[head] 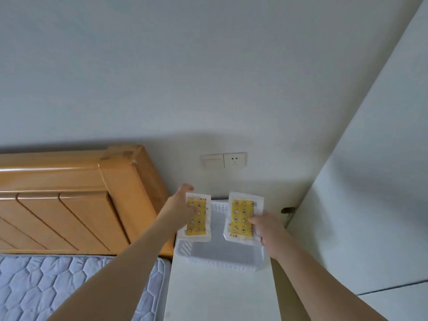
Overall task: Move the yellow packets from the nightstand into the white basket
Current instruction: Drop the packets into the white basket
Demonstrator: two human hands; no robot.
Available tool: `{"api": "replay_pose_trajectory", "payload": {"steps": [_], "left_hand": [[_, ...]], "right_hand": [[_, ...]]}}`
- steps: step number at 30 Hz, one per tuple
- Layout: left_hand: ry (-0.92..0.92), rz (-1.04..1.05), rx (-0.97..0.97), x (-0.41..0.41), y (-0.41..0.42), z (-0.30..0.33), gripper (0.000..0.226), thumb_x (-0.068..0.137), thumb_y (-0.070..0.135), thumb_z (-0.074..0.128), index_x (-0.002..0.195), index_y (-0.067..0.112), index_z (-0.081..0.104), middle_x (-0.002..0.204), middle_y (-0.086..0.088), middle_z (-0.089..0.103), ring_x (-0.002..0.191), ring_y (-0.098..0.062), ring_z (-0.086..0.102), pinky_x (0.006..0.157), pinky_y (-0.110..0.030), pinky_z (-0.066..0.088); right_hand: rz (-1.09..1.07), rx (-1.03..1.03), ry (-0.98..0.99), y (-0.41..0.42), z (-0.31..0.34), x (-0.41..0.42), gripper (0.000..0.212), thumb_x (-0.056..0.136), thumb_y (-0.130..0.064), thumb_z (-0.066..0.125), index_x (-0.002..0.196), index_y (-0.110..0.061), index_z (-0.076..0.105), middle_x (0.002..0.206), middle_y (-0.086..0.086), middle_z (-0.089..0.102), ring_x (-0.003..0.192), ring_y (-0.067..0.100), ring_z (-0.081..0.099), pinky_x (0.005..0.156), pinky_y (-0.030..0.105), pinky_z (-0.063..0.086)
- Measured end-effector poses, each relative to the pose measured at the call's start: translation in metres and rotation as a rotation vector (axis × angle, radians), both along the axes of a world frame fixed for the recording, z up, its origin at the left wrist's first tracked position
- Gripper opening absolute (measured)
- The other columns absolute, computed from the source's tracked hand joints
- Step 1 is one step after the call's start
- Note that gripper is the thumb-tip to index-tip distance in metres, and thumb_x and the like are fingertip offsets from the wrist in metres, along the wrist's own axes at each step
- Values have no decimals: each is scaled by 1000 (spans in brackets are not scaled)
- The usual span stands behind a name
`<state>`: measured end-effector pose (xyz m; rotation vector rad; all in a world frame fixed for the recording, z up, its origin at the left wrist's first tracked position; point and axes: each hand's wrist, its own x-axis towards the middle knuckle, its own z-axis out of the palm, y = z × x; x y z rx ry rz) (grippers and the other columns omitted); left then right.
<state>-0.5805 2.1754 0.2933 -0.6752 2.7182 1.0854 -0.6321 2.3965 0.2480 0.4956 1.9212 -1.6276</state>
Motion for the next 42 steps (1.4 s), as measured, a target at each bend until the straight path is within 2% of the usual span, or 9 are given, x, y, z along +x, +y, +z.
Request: {"api": "replay_pose_trajectory", "payload": {"steps": [5, 9, 15, 20, 23, 27, 33, 37, 42], "left_hand": [[-198, -106, -67, -46, -9, -111, 34, 92, 12, 54, 119, 28, 42, 89, 1, 63, 74, -15, 66, 57, -30, 56], [-308, -195, -141, -63, -12, -201, 32, 90, 8, 47, 117, 26, 42, 79, 1, 58, 70, -10, 56, 75, -25, 39], [-427, -169, -99, -67, -23, -291, 38, 88, 8, 48, 116, 31, 38, 85, -1, 56, 69, -18, 59, 55, -33, 47], [-390, -184, -142, -84, -23, -315, 51, 90, 4, 45, 133, 28, 35, 81, -2, 53, 69, -20, 56, 56, -31, 43], [-436, -234, -306, -88, -16, -313, 72, 86, -6, 42, 149, 22, 20, 127, -12, 49, 101, -29, 59, 76, -39, 52], [-440, -487, -645, -77, -2, -308, 50, 88, -1, 51, 136, 8, 41, 137, -15, 33, 122, -33, 41, 96, -43, 47], [-538, -674, -594, -68, -9, -316, 43, 87, 0, 49, 129, 5, 54, 139, -10, 35, 122, -28, 44, 95, -40, 44], [-598, -721, -691, -70, -12, -321, 49, 92, 5, 47, 140, 0, 38, 144, -16, 32, 121, -32, 44, 96, -41, 43], [-627, -733, -657, -70, -20, -336, 71, 93, 2, 47, 152, -5, 8, 161, -18, 2, 141, -39, 26, 109, -47, 39]], "right_hand": [[80, 100, -112, -34, -108, -17, 24, 89, 1, 46, 105, -11, 59, 95, 7, 64, 82, 20, 61, 66, 29, 48], [117, 174, -151, -55, -183, -28, 30, 83, 3, 39, 101, -9, 60, 86, 8, 60, 69, 19, 53, 60, 28, 44], [153, 254, -169, -72, -264, -39, 32, 84, 1, 33, 96, -6, 62, 85, 9, 66, 67, 18, 56, 56, 25, 42], [205, 354, -192, -76, -303, -50, 34, 88, -3, 37, 114, -5, 60, 109, 13, 64, 92, 26, 63, 73, 32, 49], [204, 342, -224, -75, -312, -52, 35, 88, -1, 37, 116, -2, 58, 108, 15, 63, 87, 26, 60, 66, 28, 45], [174, 306, -254, -72, -318, -51, 28, 84, 1, 37, 100, -2, 59, 93, 11, 62, 81, 25, 59, 64, 29, 48], [114, 266, -270, -73, -323, -57, 35, 79, 0, 38, 100, -6, 65, 96, 15, 69, 90, 32, 67, 86, 49, 56], [86, 268, -260, -78, -321, -61, 31, 82, 3, 38, 95, -3, 65, 95, 17, 69, 92, 33, 67, 86, 47, 55], [82, 249, -272, -90, -328, -62, 32, 80, 2, 36, 94, -7, 63, 96, 14, 69, 92, 32, 66, 89, 50, 54]]}}
